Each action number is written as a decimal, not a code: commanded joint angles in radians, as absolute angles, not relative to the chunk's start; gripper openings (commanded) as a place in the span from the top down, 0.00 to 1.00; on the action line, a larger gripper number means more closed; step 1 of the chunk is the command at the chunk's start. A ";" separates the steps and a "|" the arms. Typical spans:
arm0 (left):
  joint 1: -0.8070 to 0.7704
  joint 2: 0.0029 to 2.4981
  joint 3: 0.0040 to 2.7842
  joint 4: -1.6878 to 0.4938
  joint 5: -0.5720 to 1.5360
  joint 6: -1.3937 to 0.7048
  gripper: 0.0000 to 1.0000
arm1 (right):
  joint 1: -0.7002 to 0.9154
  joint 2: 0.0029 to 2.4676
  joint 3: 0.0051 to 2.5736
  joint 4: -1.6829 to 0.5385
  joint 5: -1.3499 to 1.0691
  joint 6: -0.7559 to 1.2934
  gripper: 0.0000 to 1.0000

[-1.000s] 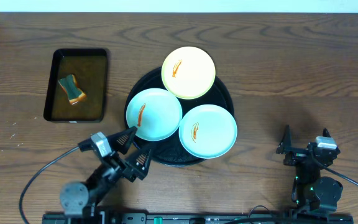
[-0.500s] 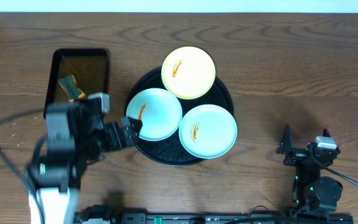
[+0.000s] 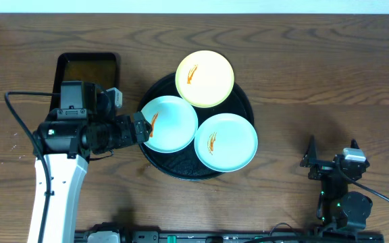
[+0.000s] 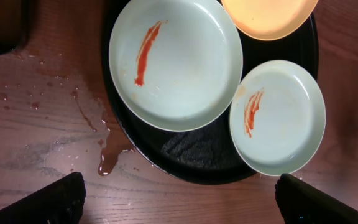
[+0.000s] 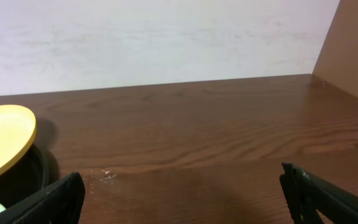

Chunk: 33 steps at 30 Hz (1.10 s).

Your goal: Clean dirty plates on tray and stack at the side

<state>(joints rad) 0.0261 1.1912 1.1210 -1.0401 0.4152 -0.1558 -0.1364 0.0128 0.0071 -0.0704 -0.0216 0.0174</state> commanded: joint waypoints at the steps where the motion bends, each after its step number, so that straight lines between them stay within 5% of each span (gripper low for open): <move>1: 0.031 1.188 1.147 -1.047 0.407 -0.140 0.02 | -0.144 0.011 0.006 -0.075 -0.015 0.010 0.01; 33: 0.027 1.190 1.110 -1.147 0.453 -0.188 0.02 | -0.144 0.011 0.006 -0.075 -0.015 0.010 0.01</move>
<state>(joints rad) 0.0261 1.1912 1.1206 -1.1362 0.4423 -0.1833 -0.1364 0.0128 0.0071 -0.0704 -0.0216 0.0174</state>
